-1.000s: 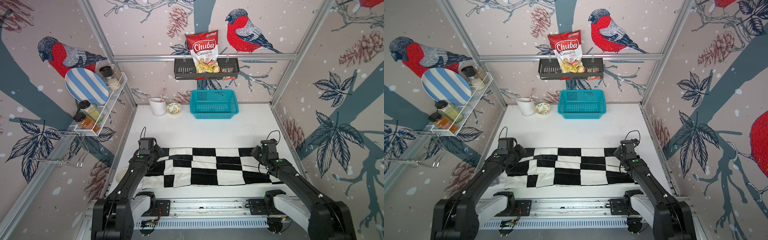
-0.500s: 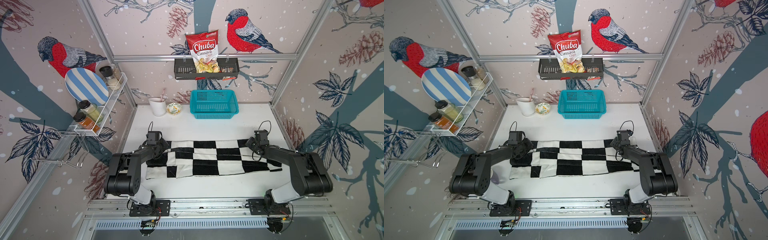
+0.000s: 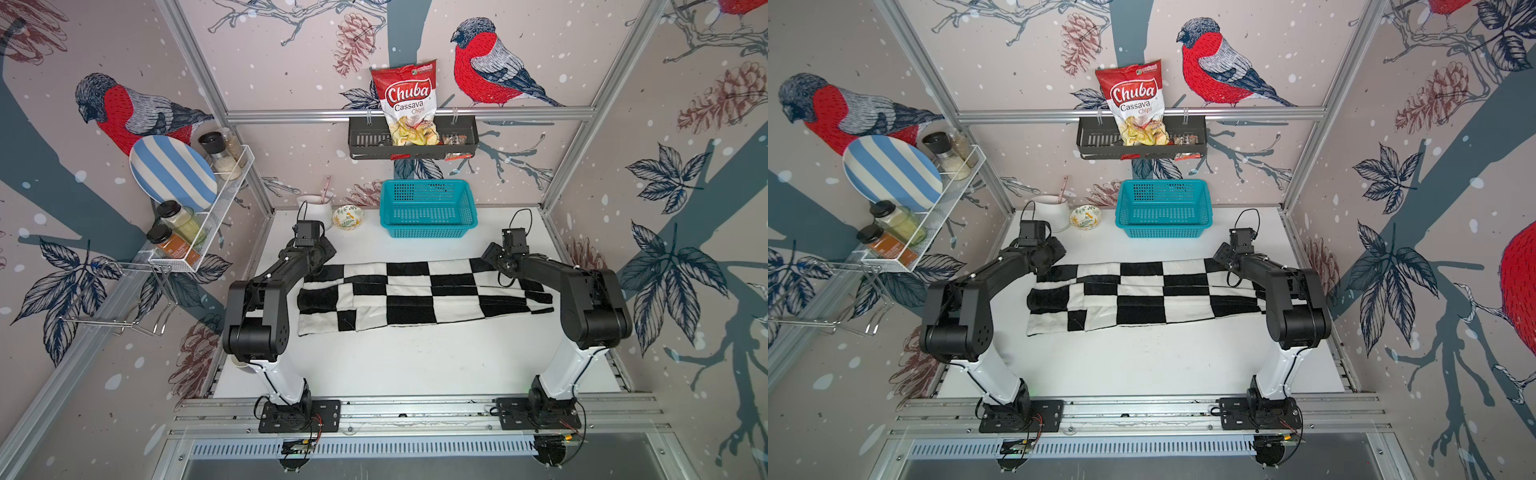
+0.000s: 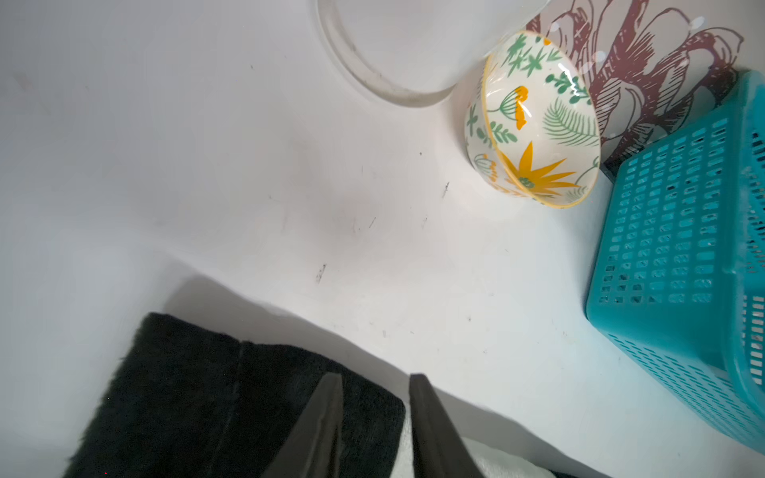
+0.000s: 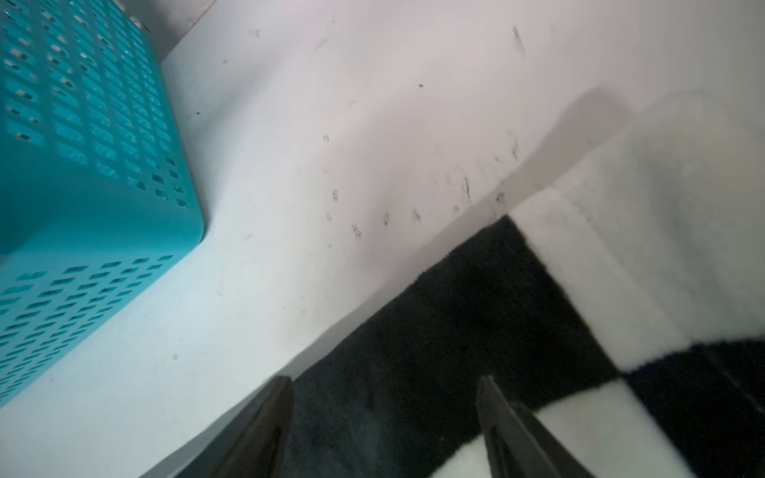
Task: Roll up the pillowcase
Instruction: Move the pillowcase to the center of the board.
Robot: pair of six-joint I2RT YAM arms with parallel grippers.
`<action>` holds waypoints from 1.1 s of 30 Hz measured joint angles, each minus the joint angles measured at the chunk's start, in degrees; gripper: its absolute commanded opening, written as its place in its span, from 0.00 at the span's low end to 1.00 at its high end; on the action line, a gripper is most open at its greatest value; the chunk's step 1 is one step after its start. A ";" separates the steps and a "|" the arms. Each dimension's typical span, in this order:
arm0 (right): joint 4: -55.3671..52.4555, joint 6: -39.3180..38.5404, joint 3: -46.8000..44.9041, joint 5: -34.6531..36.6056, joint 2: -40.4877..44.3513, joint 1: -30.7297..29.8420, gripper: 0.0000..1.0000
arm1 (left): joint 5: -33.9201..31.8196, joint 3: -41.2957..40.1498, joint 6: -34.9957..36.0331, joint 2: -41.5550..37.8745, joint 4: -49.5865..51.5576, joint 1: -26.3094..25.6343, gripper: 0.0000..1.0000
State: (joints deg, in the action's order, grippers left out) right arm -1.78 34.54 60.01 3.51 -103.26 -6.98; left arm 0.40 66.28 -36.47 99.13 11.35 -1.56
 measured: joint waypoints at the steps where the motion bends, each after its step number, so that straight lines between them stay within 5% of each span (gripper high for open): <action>1: -0.48 -0.09 0.07 0.24 0.72 -0.02 0.78 | -0.61 0.13 0.98 -0.74 1.95 0.28 0.36; 10: -4.83 -1.60 -1.25 2.10 6.27 0.96 0.80 | -3.58 -6.14 5.38 -4.17 14.49 2.84 0.38; 18: -8.70 -1.79 -6.08 2.73 10.34 12.20 0.79 | -2.12 -11.34 6.45 -5.38 14.49 2.95 0.38; 33: -16.63 -1.64 -14.38 3.78 18.75 14.34 0.66 | 0.74 -14.14 6.45 -8.31 12.72 2.95 0.38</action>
State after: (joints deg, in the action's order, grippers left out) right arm -18.41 32.91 45.63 7.29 -84.51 7.35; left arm 1.15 52.14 -30.02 90.83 24.08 1.39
